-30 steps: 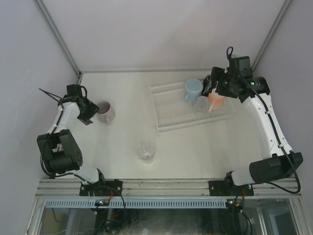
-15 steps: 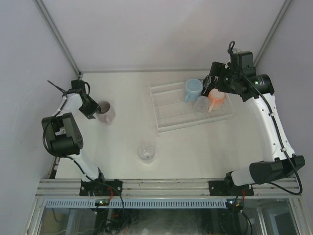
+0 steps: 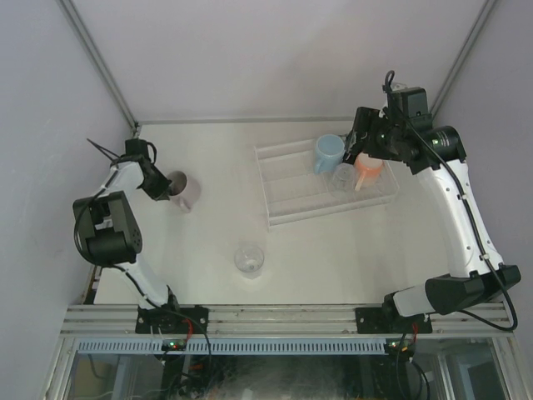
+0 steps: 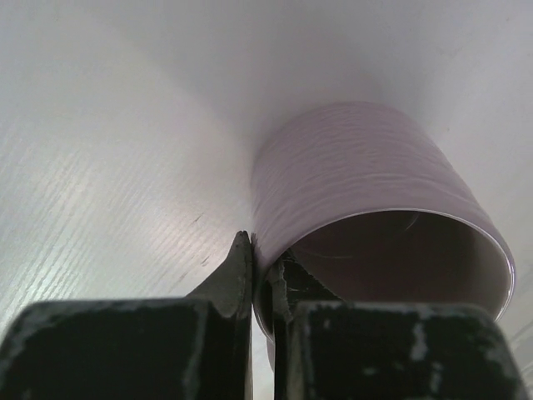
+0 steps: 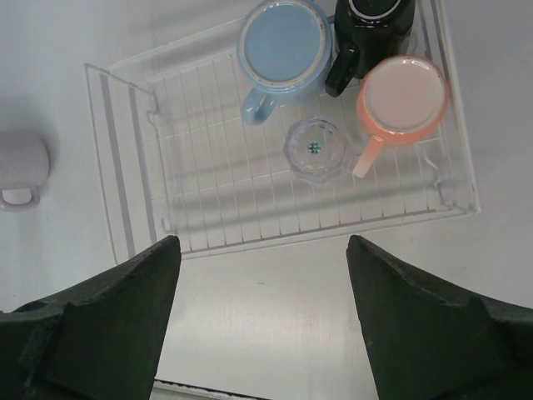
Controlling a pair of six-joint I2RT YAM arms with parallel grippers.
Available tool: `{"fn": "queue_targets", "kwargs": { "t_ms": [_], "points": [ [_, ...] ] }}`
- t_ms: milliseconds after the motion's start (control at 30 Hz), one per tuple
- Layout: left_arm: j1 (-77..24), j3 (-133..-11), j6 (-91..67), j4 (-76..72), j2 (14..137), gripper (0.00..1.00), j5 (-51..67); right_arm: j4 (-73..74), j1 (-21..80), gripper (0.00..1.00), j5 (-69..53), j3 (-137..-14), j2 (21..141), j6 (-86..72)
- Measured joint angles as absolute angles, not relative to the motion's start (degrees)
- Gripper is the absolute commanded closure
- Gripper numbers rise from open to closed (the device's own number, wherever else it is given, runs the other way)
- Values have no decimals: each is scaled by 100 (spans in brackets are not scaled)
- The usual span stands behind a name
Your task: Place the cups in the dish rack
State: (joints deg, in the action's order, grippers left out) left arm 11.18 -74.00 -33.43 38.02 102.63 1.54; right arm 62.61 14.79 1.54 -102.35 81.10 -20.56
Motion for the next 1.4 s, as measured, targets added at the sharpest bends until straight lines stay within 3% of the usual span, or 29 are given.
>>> {"fn": "queue_targets", "kwargs": {
  "t_ms": [233,433,633,733,1067,1400],
  "points": [
    [1153,-7144,-3454,3507,9937,100,810,6278,1612,21,-215,-10283,8108,-2060],
    [1170,-7111,-4143,2961,9041,100,1643,5944,1632,20,-1278,-9845,7902,-2206],
    [834,-6169,-5846,788,7511,100,2390,5330,1702,20,-2615,-9185,7708,-2768],
    [329,-5581,-6941,-600,7150,100,2615,4263,1752,20,-3500,-8372,7476,-3627],
    [-1592,-4799,-9445,-2867,7135,100,2362,1693,2425,21,-4563,-7601,7426,-5341],
    [-2405,-4757,-10014,-3406,7140,100,1774,882,2716,22,-4469,-7601,7638,-5566]
  ]
}}
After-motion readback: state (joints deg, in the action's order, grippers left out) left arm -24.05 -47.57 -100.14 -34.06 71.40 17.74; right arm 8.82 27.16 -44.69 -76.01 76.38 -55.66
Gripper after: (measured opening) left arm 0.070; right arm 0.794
